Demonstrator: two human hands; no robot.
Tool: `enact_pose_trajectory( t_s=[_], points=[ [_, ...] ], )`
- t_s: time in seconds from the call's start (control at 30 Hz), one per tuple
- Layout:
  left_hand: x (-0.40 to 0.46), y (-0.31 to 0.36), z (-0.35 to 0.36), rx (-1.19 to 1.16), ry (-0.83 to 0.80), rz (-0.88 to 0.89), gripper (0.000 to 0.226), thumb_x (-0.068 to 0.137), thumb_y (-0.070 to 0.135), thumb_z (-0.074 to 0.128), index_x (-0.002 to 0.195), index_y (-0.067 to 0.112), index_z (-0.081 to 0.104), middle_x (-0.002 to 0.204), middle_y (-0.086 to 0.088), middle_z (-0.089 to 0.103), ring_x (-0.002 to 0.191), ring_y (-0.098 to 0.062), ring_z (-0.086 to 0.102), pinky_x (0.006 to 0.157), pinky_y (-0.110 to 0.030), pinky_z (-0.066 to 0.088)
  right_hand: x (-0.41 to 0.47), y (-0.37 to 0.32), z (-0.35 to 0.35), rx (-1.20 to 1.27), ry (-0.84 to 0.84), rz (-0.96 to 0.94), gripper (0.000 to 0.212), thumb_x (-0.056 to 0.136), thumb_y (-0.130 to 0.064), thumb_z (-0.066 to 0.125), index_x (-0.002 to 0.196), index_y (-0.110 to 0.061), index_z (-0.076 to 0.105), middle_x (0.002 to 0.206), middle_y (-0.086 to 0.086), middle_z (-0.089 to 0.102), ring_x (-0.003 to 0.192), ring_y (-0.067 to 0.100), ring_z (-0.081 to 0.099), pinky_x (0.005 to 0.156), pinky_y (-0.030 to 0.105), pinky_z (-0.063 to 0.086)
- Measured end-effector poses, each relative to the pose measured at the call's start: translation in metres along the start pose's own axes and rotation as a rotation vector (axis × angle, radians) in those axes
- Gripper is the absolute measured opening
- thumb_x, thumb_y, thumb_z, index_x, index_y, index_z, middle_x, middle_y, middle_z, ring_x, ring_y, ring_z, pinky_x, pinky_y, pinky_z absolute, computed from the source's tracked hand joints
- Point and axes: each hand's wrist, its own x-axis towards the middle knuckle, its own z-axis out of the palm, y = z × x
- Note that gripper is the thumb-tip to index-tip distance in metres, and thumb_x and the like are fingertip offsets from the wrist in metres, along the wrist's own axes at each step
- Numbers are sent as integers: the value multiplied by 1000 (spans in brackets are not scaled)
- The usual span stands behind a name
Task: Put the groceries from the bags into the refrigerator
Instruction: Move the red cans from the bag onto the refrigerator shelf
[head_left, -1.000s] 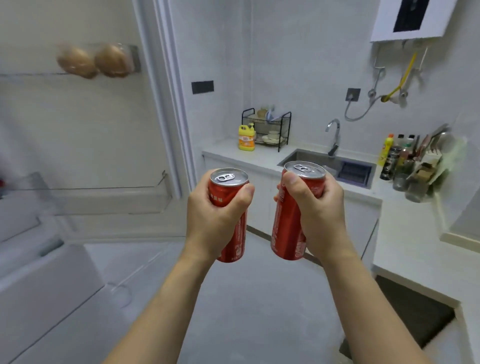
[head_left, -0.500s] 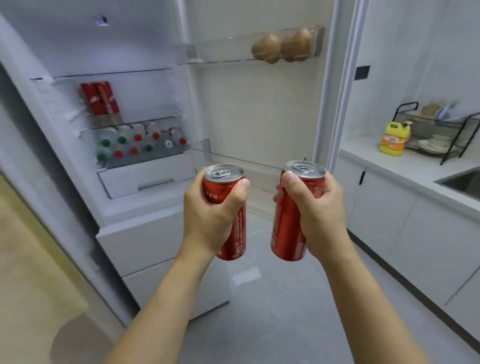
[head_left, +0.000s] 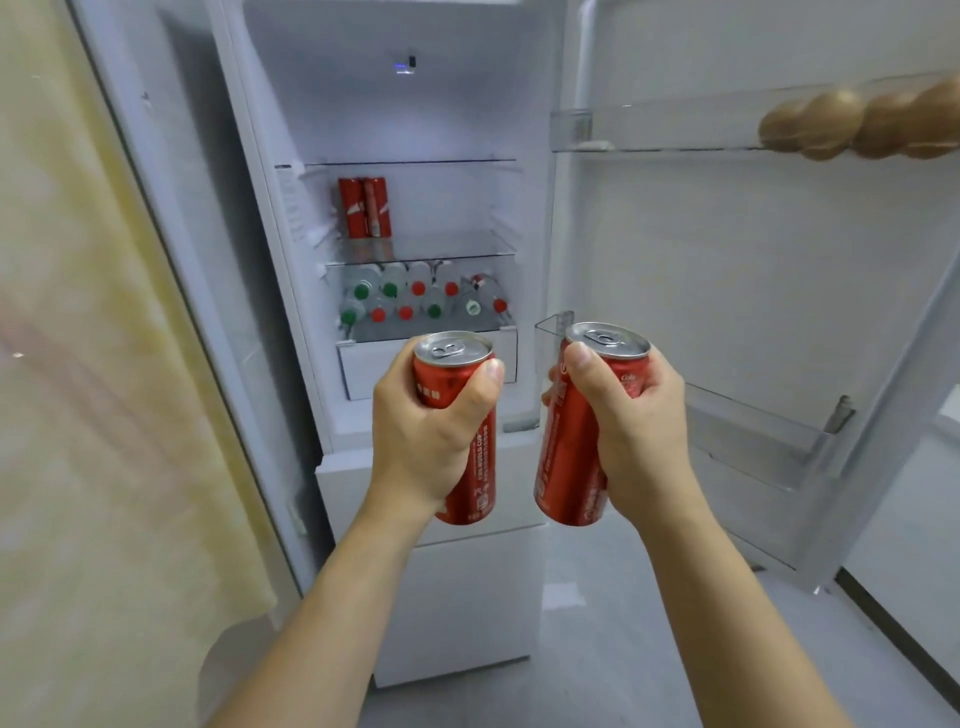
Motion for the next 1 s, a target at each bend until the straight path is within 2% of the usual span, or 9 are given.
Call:
enact_pose_trajectory(
  t_s=[0.13, 0.23, 0.4, 0.6, 0.7, 0.83, 0.9, 1.0],
  points=[
    [30, -21, 3, 14, -4, -11, 27, 66, 55, 74, 85, 37, 68, 84, -2, 72, 79, -30, 70, 76, -56, 58, 33, 18, 14, 11, 13, 7, 30, 64, -54, 73, 86, -35, 69, 86, 6, 73, 79, 30, 72, 74, 49, 60],
    [54, -36, 10, 22, 35, 6, 32, 67, 53, 75, 89, 31, 69, 85, -1, 72, 79, -30, 70, 77, -55, 58, 65, 31, 21, 37, -10, 11, 35, 62, -53, 74, 89, -30, 68, 85, 7, 73, 78, 30, 72, 72, 45, 60],
    [95, -57, 14, 51, 113, 19, 35, 67, 51, 76, 90, 25, 68, 82, -6, 72, 76, -32, 70, 74, -56, 57, 117, 53, 34, 90, -64, 19, 26, 63, -49, 74, 83, -33, 70, 80, 5, 73, 71, 25, 71, 65, 37, 60],
    [142, -84, 0, 68, 224, -13, 34, 65, 53, 77, 88, 30, 69, 84, -8, 73, 77, -35, 71, 72, -59, 58, 164, 85, 61, 104, -125, 30, 28, 61, -53, 72, 82, -35, 70, 80, 2, 73, 74, 27, 72, 67, 38, 60],
    [166, -97, -10, 102, 232, -20, 35, 64, 55, 75, 89, 31, 67, 85, -6, 73, 77, -31, 72, 73, -57, 59, 185, 102, 81, 87, -146, 31, 21, 61, -57, 71, 80, -47, 70, 88, 1, 75, 80, 24, 73, 73, 40, 61],
    [205, -114, -27, 130, 216, 1, 31, 65, 55, 74, 87, 33, 68, 84, -3, 74, 77, -29, 72, 74, -55, 59, 212, 123, 110, 109, -120, 31, 34, 61, -57, 72, 87, -35, 68, 88, 4, 74, 81, 24, 72, 76, 45, 60],
    [224, -120, -38, 139, 211, 20, 36, 65, 56, 73, 90, 30, 67, 83, -1, 73, 77, -28, 72, 73, -52, 60, 226, 131, 127, 111, -118, 30, 34, 61, -58, 72, 87, -37, 67, 90, 3, 74, 83, 24, 72, 78, 47, 60],
    [251, -128, -52, 137, 216, 44, 40, 65, 56, 71, 91, 27, 66, 79, 7, 72, 74, -18, 72, 67, -34, 59, 247, 141, 150, 129, -119, 22, 29, 64, -53, 74, 87, -36, 68, 88, 3, 74, 79, 23, 73, 69, 39, 60]
  ],
)
